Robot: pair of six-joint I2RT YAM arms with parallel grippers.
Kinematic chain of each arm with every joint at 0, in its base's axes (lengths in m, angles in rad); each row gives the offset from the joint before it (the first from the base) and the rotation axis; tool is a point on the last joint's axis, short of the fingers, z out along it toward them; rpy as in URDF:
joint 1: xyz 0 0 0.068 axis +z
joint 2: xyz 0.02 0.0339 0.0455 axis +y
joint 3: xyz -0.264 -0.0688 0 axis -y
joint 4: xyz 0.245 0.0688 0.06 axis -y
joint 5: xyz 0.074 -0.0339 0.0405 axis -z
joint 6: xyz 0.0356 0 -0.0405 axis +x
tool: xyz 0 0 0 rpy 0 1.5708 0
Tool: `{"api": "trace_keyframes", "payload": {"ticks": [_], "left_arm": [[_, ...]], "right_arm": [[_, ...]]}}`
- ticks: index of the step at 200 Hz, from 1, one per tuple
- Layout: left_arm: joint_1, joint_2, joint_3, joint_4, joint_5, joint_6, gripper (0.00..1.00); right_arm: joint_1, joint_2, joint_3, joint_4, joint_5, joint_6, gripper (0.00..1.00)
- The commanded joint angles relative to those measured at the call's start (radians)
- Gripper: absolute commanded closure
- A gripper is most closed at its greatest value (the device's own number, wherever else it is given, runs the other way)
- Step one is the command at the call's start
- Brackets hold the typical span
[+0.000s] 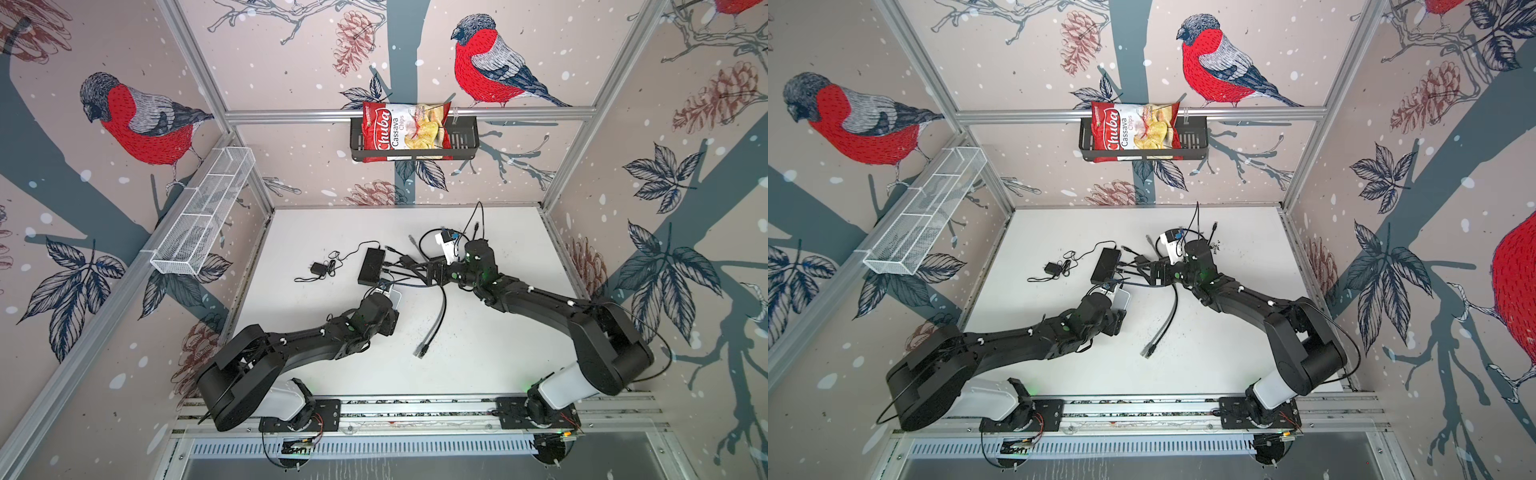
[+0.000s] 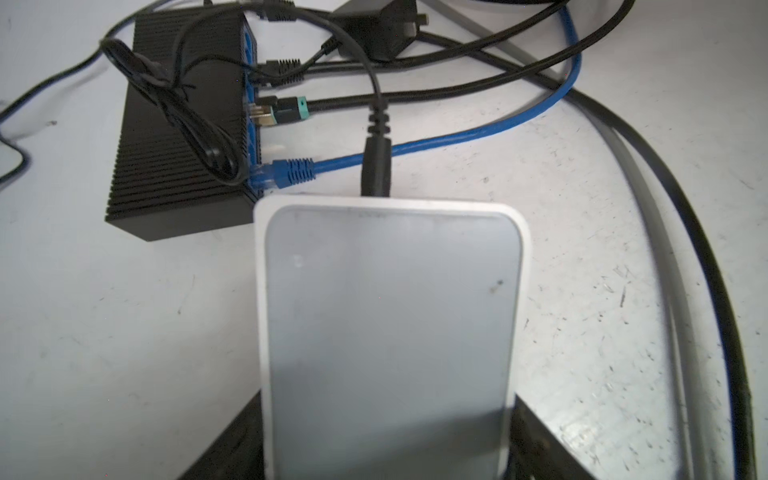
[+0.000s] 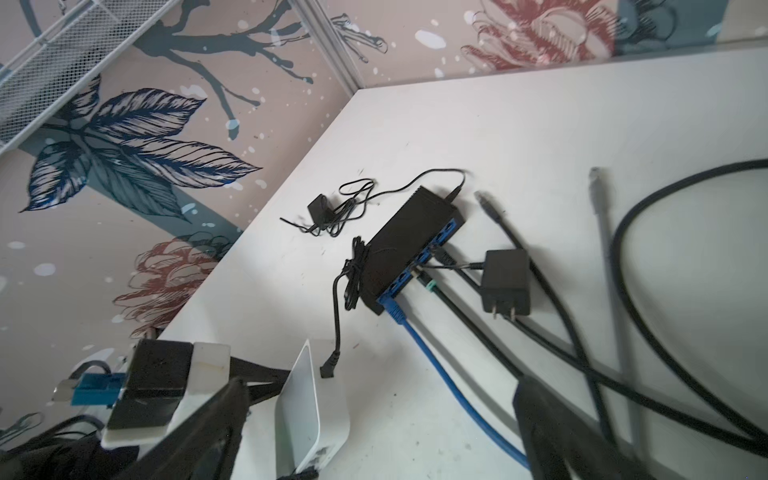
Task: Insert the plug into the switch port
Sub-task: 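Lower the white box with the left gripper while the right gripper withdraws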
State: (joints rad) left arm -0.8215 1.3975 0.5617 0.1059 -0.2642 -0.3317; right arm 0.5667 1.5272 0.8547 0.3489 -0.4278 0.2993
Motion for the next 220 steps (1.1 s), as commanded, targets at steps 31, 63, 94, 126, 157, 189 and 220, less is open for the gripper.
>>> {"api": "trace_keyframes", "payload": {"ticks": [31,63,94,126,157,189,220], "left_arm": [[0.000,0.063,0.087,-0.274,-0.010,-0.148,0.51],[-0.001,0.122,0.127,-0.352,-0.015,-0.168,0.45],[-0.002,0.191,0.160,-0.401,-0.016,-0.175,0.36],[-0.002,0.208,0.163,-0.405,-0.010,-0.177,0.25],[-0.002,0.194,0.166,-0.422,-0.017,-0.180,0.03],[-0.002,0.146,0.173,-0.436,-0.047,-0.184,0.02],[-0.008,0.060,0.180,-0.439,-0.108,-0.174,0.02]], "right_arm": [[-0.020,-0.038,0.042,-0.103,0.231,-0.081,0.01],[-0.028,-0.046,0.036,-0.099,0.303,-0.061,0.01],[-0.042,-0.058,0.038,-0.128,0.375,-0.050,0.01],[-0.079,-0.081,0.025,-0.141,0.388,-0.022,0.01],[-0.110,-0.106,0.009,-0.135,0.398,-0.030,0.01],[-0.106,-0.163,-0.034,-0.077,0.512,-0.081,0.01],[-0.105,-0.246,-0.087,0.010,0.595,-0.146,0.01]]}}
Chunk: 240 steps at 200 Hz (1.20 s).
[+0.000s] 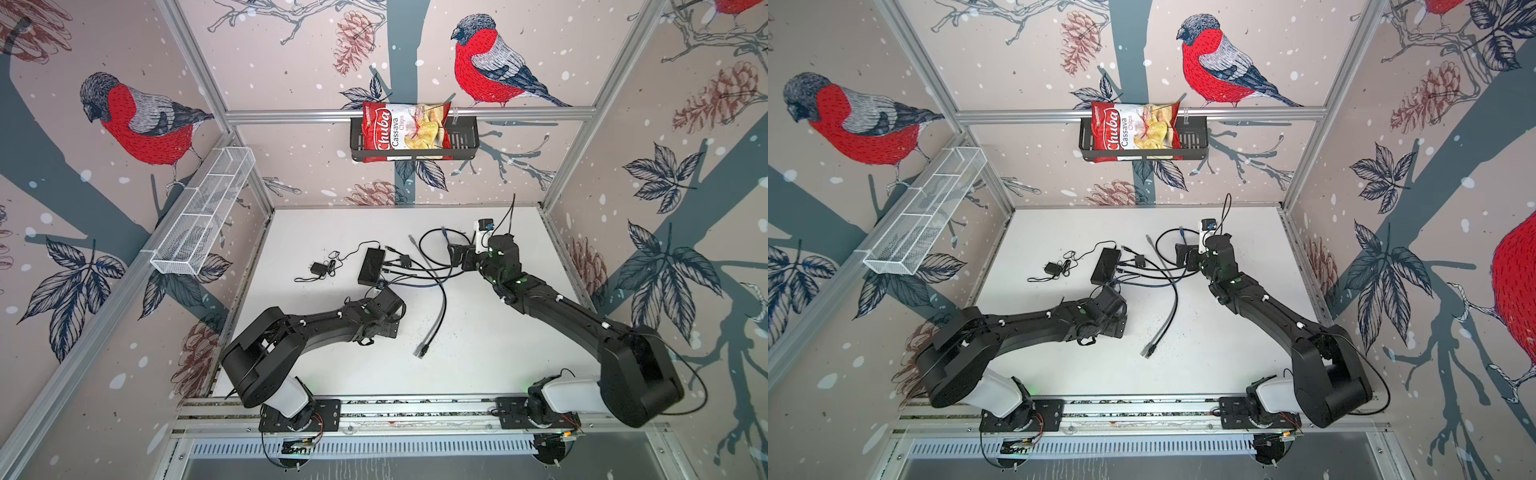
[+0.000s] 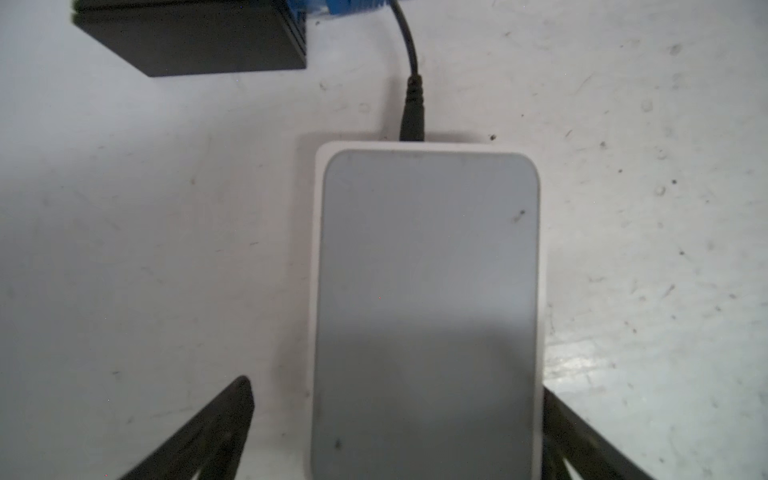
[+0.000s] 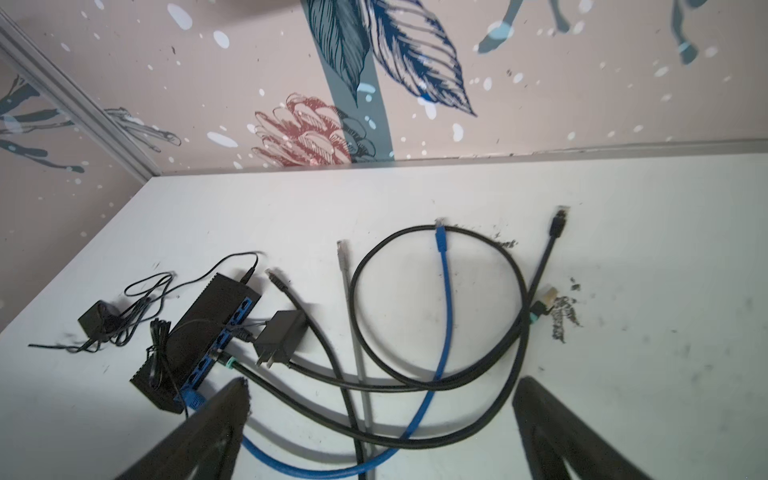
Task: Insert the plug into the switch port
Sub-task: 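Lower the white box with the left gripper while the right gripper withdraws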
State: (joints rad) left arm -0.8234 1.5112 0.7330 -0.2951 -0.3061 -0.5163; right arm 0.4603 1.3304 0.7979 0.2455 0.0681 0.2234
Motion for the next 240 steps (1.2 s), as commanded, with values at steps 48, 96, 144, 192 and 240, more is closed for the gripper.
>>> {"api": "trace_keyframes", "payload": {"ticks": [48,96,144,192,240], "left_arm": [[-0.057,-0.173,0.015,0.035,-0.053,0.117,0.02],[-0.102,-0.254,-0.034,0.167,-0.043,0.163,0.02],[-0.102,-0.310,-0.118,0.276,-0.153,0.140,0.02],[-0.096,-0.367,-0.161,0.313,-0.221,0.136,0.02],[-0.067,-0.416,-0.217,0.376,-0.192,0.158,0.02]], "right_arm": [[-0.055,-0.056,0.017,-0.023,0.063,0.011,0.01],[-0.044,0.032,0.095,-0.327,-0.039,0.107,0.25],[0.060,0.116,0.025,-0.390,-0.107,0.165,0.44],[0.148,0.232,0.020,-0.371,-0.121,0.234,0.57],[0.179,0.313,0.050,-0.389,-0.077,0.276,0.69]]}}
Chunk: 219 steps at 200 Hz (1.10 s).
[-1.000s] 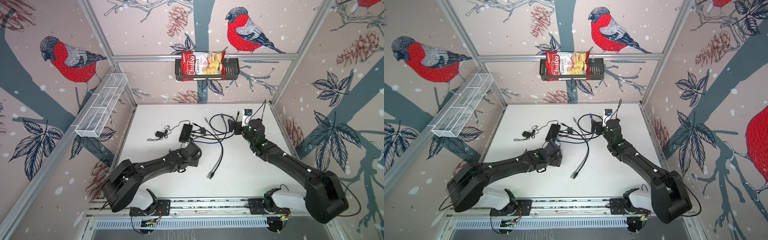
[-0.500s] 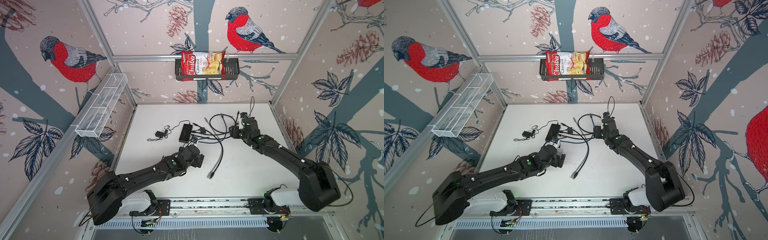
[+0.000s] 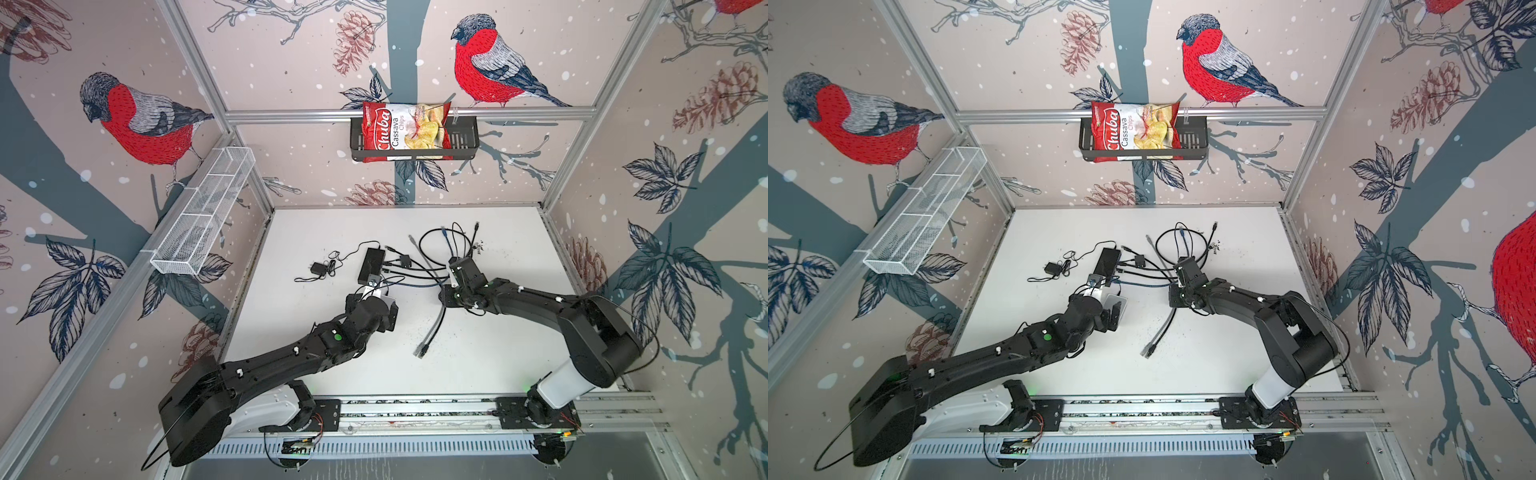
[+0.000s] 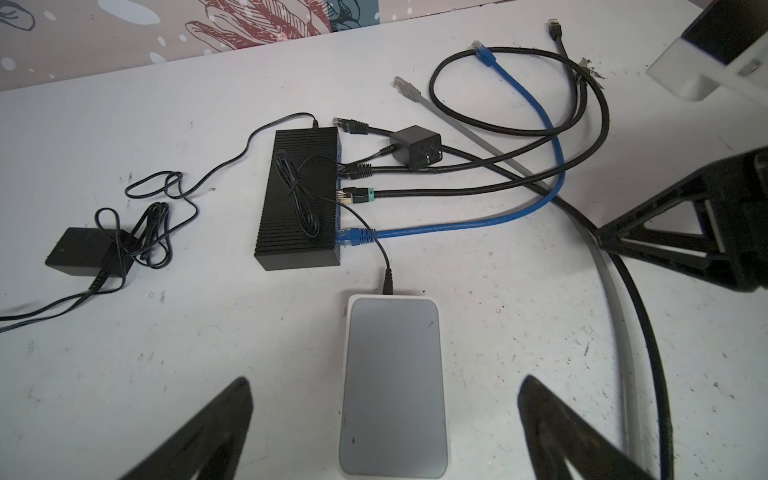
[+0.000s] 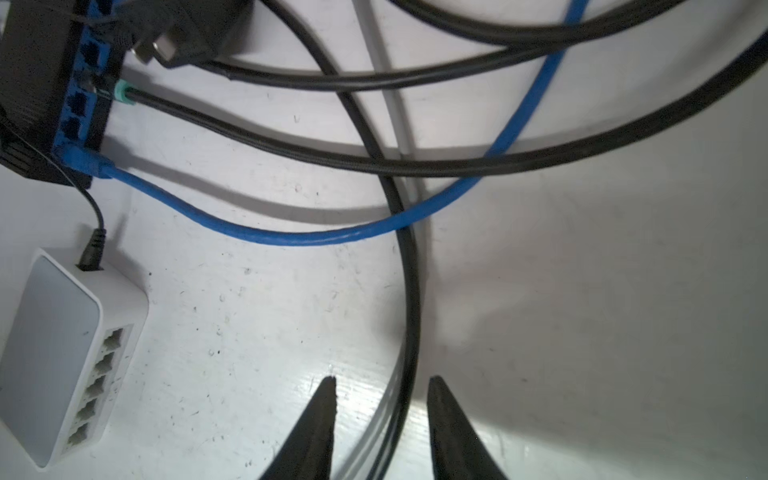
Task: Insert the plug into the switch port
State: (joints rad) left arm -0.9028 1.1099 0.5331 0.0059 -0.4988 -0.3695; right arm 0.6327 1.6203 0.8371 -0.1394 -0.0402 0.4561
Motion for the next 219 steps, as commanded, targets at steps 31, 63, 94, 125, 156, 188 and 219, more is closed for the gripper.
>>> {"api": "trace_keyframes", "payload": {"ticks": [31,63,94,125,156,188,219], "left_arm": [[0.034,-0.021,-0.033,0.090,0.028,0.021,0.02],[0.040,-0.027,-0.054,0.114,0.044,0.023,0.02],[0.045,-0.028,-0.062,0.125,0.057,0.029,0.02],[0.047,-0.027,-0.062,0.136,0.066,0.040,0.02],[0.047,-0.027,-0.076,0.212,0.205,0.133,0.02],[0.040,-0.010,-0.089,0.309,0.386,0.202,0.02],[-0.026,0.036,-0.095,0.387,0.467,0.283,0.02]], "right_arm": [[0.010,0.058,0.028,-0.008,0.051,0.057,0.78],[0.019,0.075,0.042,-0.020,0.075,0.060,0.89],[0.029,0.067,0.063,-0.052,0.107,0.055,0.99],[0.028,-0.013,0.069,-0.061,0.084,0.056,1.00],[0.028,-0.107,0.085,-0.105,0.090,0.078,1.00],[0.028,-0.143,0.107,-0.139,0.095,0.099,1.00],[0.028,-0.142,0.112,-0.132,0.093,0.107,1.00]]}}
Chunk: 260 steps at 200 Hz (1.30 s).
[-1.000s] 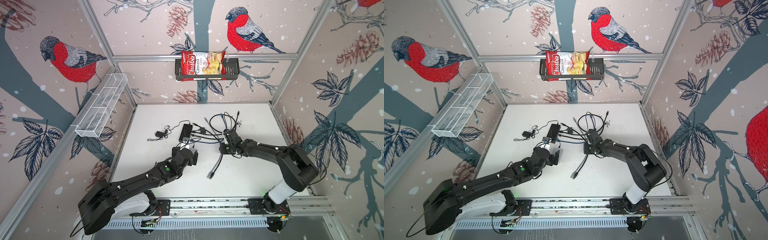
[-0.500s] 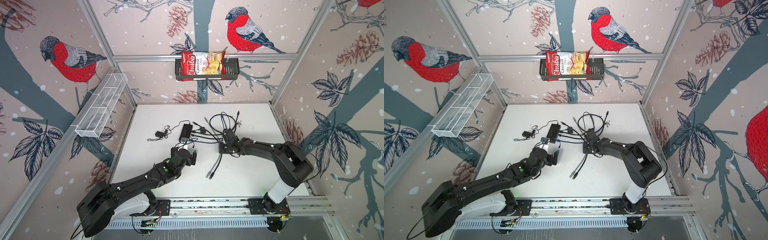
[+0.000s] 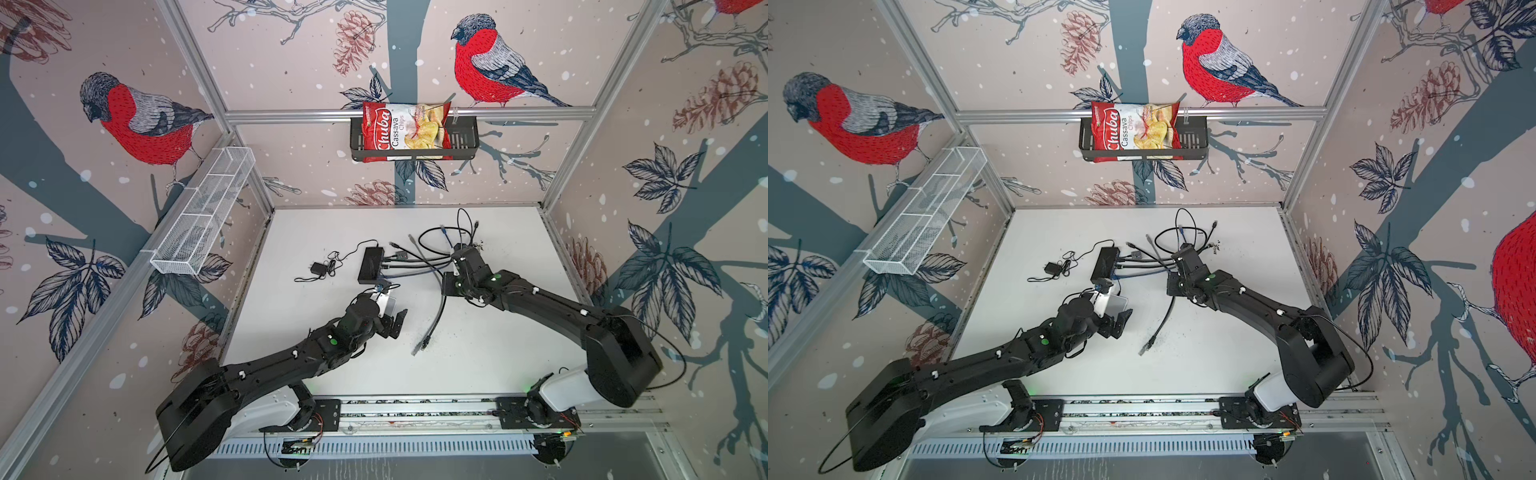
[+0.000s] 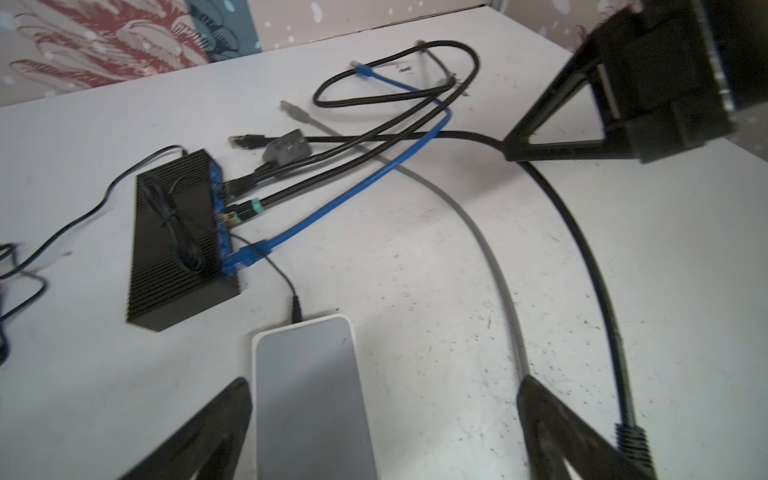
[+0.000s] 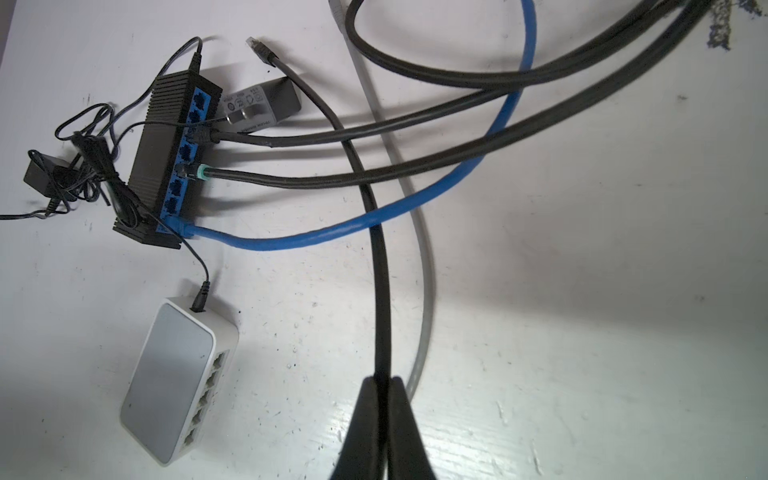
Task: Insert the plug into the switch port
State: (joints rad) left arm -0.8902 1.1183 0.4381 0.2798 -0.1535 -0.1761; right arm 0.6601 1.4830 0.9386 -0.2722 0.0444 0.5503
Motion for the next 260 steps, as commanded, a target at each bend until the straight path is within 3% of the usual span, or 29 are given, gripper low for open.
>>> {"api": "trace_keyframes", "payload": {"ticks": [1,48,98,175,260], "left_arm": [[-0.041,0.030,0.000,0.114,0.125,0.092,0.02],[-0.095,0.127,0.028,0.066,0.277,0.150,0.08],[-0.113,0.179,0.024,0.049,0.445,0.127,0.16],[-0.113,0.298,0.033,0.060,0.444,0.091,0.39],[-0.113,0.299,0.027,0.131,0.409,0.107,0.68]], "right_arm": [[0.001,-0.005,0.011,0.001,0.007,0.013,1.00],[0.001,-0.004,0.012,0.014,0.011,0.010,1.00],[0.001,-0.003,0.013,0.032,0.010,0.008,1.00],[0.001,-0.019,-0.006,0.062,0.004,0.007,1.00],[0.001,-0.033,-0.024,0.069,0.005,0.002,1.00]]}}
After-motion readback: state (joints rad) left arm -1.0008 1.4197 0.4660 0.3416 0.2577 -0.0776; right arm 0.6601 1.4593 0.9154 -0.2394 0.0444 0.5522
